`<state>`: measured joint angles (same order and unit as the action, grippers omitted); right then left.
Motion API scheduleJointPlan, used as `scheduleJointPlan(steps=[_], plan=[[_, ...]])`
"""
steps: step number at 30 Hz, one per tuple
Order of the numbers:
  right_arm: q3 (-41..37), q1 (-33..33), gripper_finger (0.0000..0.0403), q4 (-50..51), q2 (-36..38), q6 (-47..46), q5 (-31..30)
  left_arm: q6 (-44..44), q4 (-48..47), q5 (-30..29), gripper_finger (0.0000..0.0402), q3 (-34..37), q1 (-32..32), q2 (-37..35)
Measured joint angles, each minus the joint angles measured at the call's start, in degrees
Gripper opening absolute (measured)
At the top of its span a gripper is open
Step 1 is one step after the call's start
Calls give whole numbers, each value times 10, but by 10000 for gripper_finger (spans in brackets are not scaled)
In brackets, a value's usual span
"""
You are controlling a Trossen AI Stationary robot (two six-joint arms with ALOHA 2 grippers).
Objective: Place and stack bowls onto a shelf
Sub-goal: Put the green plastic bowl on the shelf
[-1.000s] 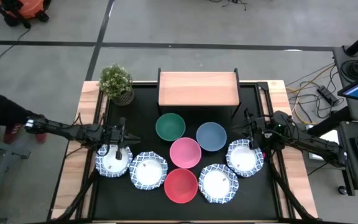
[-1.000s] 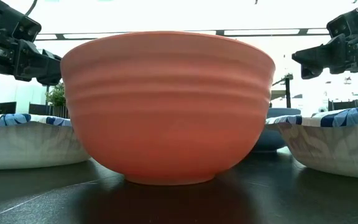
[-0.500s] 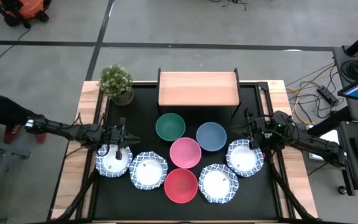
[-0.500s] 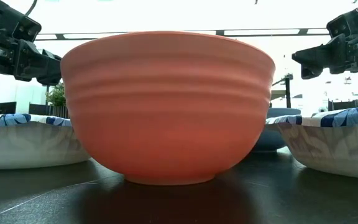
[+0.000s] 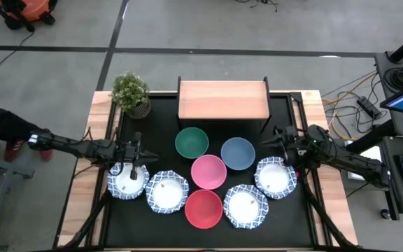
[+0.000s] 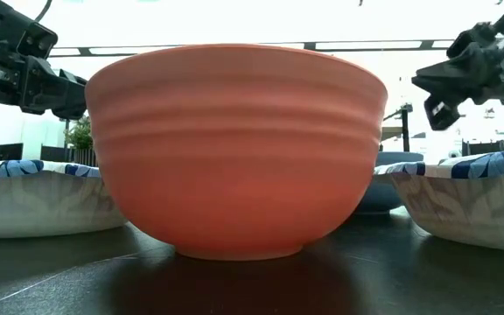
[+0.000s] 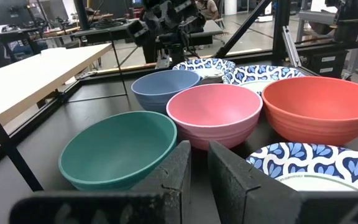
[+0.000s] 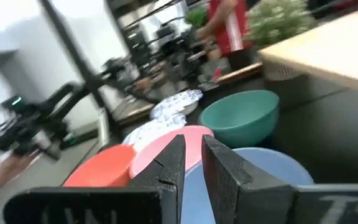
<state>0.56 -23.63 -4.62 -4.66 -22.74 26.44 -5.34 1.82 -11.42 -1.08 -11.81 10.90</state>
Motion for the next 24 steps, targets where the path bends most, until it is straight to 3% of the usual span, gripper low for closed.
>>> scheduleJointPlan(steps=[2,10,17,24], plan=[[0,2,43,-17,0,-6,-29,9,8,0,39,1,0,0],[5,46,43,-175,-14,-6,-29,141,162,0,39,1,0,0],[70,59,43,-167,-70,7,-55,160,291,0,39,1,0,-1],[121,59,43,-161,-152,30,-73,151,322,-8,39,0,0,0]])
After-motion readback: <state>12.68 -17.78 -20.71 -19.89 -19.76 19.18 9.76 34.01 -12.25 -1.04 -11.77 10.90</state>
